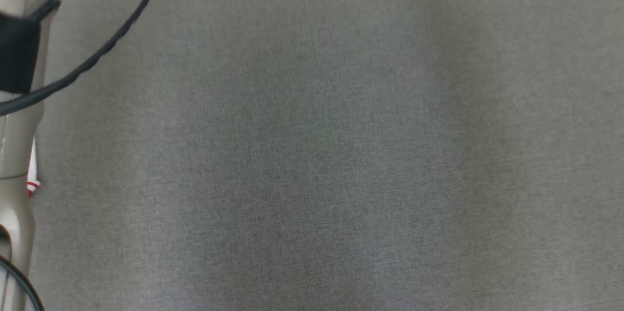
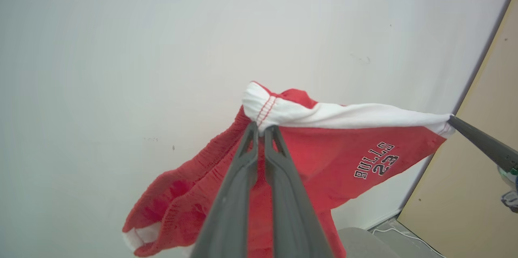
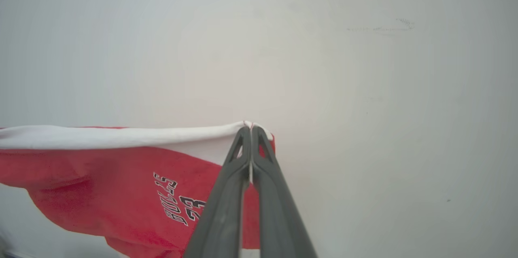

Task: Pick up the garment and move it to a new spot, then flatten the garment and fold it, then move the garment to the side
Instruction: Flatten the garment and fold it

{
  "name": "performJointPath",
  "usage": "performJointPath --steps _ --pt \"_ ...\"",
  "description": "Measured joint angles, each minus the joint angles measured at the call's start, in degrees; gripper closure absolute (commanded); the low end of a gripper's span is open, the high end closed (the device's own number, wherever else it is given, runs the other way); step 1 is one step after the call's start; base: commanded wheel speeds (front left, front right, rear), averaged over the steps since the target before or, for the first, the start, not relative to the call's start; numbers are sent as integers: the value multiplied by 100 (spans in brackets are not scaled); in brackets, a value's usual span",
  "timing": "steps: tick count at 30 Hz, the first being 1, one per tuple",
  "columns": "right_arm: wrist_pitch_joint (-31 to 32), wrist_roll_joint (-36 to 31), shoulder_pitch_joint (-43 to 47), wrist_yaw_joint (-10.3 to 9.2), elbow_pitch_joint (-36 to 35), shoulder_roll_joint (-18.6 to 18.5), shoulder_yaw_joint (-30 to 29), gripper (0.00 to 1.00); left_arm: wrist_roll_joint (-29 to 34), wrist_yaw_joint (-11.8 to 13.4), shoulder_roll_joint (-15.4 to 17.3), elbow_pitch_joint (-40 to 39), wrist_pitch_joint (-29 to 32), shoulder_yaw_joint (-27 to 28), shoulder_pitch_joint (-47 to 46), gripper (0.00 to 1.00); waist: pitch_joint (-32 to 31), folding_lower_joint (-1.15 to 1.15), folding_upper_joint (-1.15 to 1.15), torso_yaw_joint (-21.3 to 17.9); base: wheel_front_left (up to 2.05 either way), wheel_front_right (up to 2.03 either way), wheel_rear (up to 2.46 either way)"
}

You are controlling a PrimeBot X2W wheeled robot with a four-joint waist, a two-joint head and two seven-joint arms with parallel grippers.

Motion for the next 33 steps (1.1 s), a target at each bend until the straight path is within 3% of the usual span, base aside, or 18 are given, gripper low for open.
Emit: performJointPath --steps 4,10,15,20,24,33 --pt "-617 -77 -25 49 318 3 97 100 381 -4 -22 8 -475 -107 42 100 287 1 1 55 0 0 0" --pt "-1093 -80 1308 123 854 313 641 100 380 -12 105 470 -784 -404 1795 100 328 2 2 182 0 0 0" --pt "-1299 223 2548 123 605 253 1370 100 282 -55 44 782 -1056 -561 3113 100 69 0 1 212 0 0 0" --pt "-1617 515 3822 124 310 8 1703 100 287 -52 -56 835 -1423 -784 4344 100 -279 -1 1 201 0 0 0" --pt "-1840 616 4645 130 140 -322 1876 100 347 -16 -122 784 -1655 -942 4864 100 -585 -1 0 200 0 0 0" --pt "-2119 768 5895 146 -156 -452 2128 100 354 116 -135 732 -2008 -972 5887 100 -1296 -2 0 232 0 0 0"
